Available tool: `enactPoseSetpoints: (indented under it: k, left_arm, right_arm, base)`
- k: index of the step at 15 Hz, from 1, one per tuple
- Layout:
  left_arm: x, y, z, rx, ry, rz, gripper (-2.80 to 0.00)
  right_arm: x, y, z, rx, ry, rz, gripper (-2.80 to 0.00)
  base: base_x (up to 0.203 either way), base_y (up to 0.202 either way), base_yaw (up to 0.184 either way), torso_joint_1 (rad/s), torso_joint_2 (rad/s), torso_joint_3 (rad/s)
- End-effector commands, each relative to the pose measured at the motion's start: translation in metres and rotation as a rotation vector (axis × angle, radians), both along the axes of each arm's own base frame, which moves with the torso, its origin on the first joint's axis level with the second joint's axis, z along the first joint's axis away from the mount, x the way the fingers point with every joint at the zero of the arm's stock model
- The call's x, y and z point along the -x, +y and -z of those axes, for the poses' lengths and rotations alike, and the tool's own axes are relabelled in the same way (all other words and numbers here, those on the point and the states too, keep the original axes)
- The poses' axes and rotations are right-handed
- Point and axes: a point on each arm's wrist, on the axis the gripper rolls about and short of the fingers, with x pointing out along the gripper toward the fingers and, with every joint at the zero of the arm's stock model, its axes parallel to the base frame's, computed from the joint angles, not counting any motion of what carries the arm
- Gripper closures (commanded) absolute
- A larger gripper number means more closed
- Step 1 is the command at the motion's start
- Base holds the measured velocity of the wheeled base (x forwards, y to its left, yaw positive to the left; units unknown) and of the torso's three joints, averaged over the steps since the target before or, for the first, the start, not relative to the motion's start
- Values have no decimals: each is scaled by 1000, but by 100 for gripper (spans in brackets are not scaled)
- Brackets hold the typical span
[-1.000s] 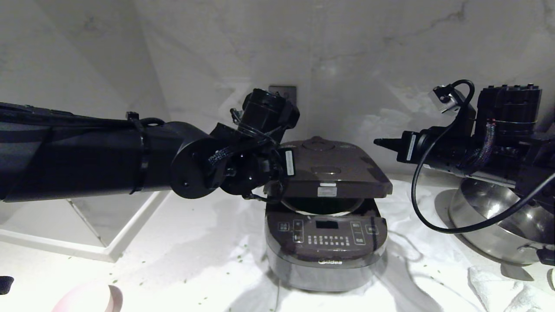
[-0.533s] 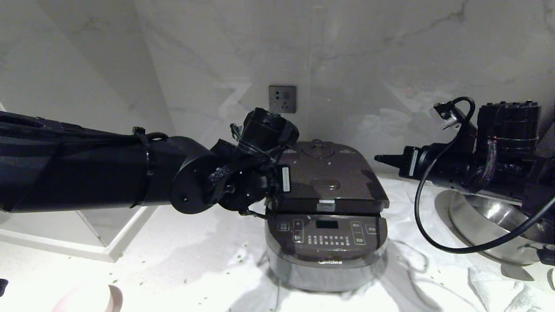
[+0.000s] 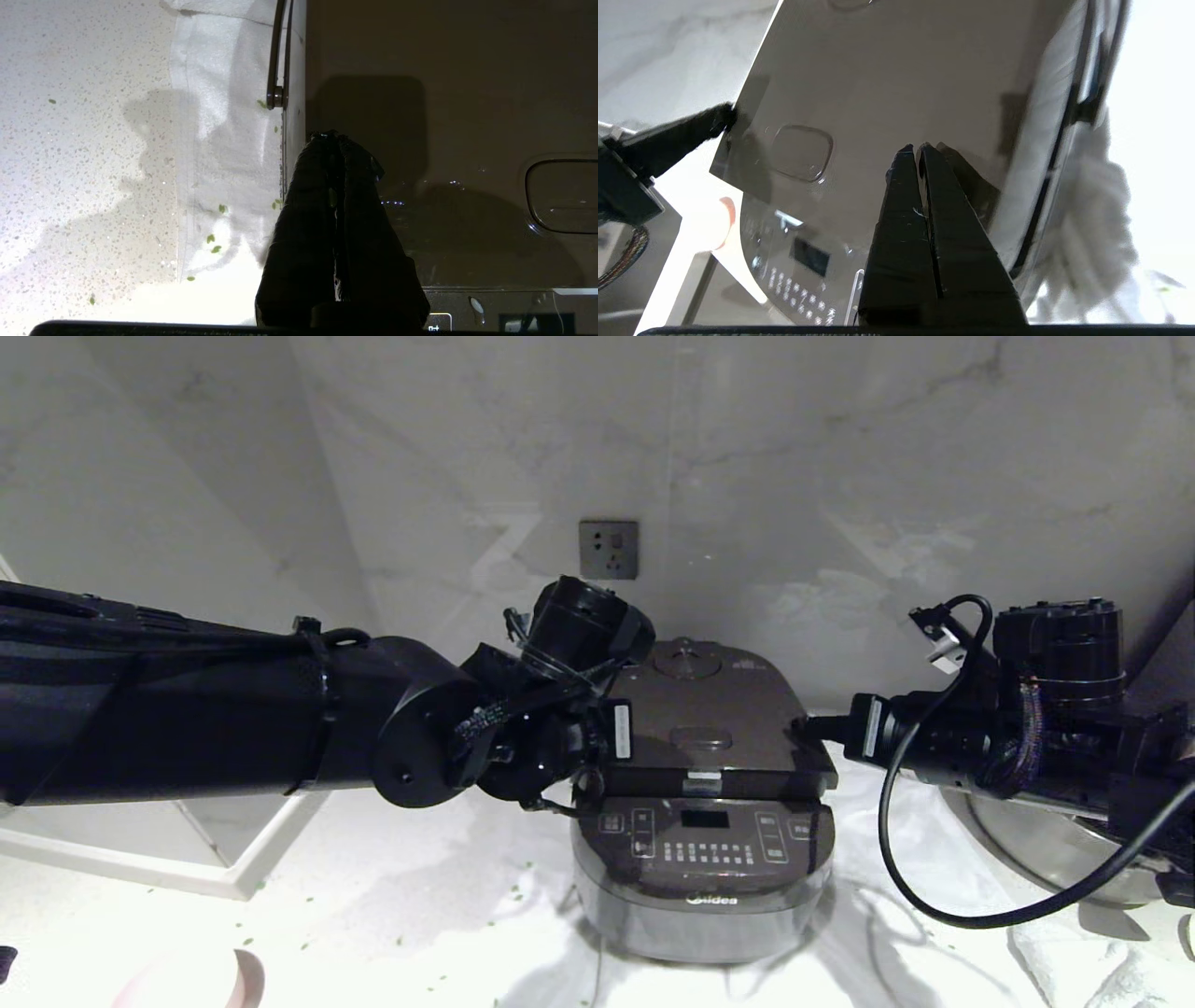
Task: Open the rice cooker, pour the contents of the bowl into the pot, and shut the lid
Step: Turn on the tap
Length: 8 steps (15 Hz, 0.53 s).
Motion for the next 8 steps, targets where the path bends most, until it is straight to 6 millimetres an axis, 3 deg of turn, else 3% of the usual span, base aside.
enactPoseSetpoints:
  k: [1,8]
  left_arm:
    - [1,-6,5,-7,9,10,0]
    - [-1,-9,14,-18,26,15,0]
  right_arm:
    - [-1,3,7,-7,29,-5,0]
    - [-6,10,19,-44,98,-14,0]
  base:
    - [0,0,0,0,0,0]
    - [0,0,0,0,0,0]
